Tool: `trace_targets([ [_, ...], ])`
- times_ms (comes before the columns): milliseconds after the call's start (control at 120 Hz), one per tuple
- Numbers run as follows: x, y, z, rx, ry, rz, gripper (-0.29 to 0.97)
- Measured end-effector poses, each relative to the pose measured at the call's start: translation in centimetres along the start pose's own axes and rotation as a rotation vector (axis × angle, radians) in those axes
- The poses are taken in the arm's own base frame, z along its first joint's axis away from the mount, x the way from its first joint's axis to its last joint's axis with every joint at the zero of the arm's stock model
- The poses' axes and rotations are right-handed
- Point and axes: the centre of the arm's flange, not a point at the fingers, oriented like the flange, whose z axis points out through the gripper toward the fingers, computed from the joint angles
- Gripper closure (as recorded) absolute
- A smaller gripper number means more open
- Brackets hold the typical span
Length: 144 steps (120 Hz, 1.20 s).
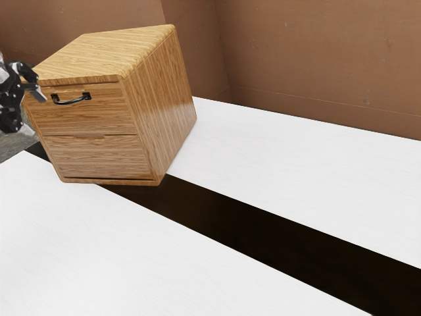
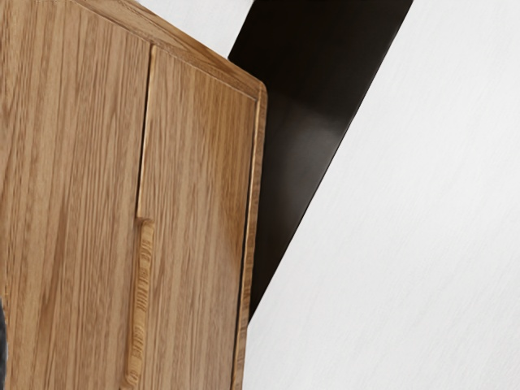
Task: Pull the drawer handle with one arm to open the drawer
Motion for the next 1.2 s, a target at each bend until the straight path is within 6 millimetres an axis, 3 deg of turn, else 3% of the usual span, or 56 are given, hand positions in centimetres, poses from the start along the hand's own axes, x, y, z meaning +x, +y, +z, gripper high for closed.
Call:
trace_targets([
  [150,1.5,-2.1,1.8,0.022,-0.004,0.042,0.0],
  [350,4.4,-3.1,3.6,0.027,0.019,0.114,0.0],
  [550,6.3,-4.0,1.5,0.084,0.031,0.171,0.0],
  [683,4.6,-4.2,1.3,0.094,0.013,0.159,0.0],
  [900,-2.8,-3.6,0.6,0.107,-0.05,0.067,0.0],
  [983,-4.9,-3.3,1.3,0.094,-0.075,0.04,0.0],
  [1050,-4.7,-3.4,1.7,0.091,-0.077,0.047,0.0],
  [1200,-1.7,-4.1,2.0,0.101,-0.06,0.1,0.0],
])
